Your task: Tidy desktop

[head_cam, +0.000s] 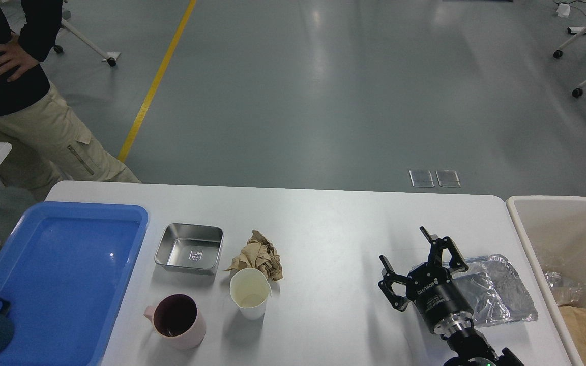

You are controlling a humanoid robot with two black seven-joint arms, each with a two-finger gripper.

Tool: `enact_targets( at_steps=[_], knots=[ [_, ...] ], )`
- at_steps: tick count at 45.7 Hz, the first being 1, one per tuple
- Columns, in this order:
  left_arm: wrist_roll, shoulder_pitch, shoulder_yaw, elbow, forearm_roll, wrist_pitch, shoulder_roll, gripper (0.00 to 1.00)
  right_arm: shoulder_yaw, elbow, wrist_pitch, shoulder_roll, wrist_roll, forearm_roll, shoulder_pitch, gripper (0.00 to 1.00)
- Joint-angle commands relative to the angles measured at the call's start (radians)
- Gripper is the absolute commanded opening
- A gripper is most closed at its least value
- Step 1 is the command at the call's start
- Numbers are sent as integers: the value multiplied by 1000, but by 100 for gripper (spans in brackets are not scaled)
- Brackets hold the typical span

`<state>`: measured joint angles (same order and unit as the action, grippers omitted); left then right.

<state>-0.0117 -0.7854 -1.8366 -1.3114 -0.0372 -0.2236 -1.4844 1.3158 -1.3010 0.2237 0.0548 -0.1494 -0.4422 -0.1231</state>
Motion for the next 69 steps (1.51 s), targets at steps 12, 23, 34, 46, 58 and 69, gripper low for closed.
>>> enact_targets(
  at_steps=[12, 23, 34, 46, 58, 69],
  knots=[
    [59, 0, 0, 1, 3, 24, 4, 97, 3, 0, 0, 2, 1, 0, -4, 100],
    [59, 0, 10, -8, 11, 15, 6, 97, 3, 0, 0, 0, 1, 0, -1, 100],
    [85, 0, 108, 8, 32, 1, 68, 97, -1, 0, 0, -7, 1, 0, 5, 100],
    [98, 0, 177, 29, 213, -65, 236, 97, -6, 0, 0, -7, 1, 0, 8, 100],
    [84, 313, 525, 5, 269, -57, 242, 97, -6, 2, 0, 4, 1, -1, 5, 100],
    [88, 604, 803, -12, 272, -57, 199, 97, -3, 2, 0, -7, 1, -1, 7, 100]
  ],
)
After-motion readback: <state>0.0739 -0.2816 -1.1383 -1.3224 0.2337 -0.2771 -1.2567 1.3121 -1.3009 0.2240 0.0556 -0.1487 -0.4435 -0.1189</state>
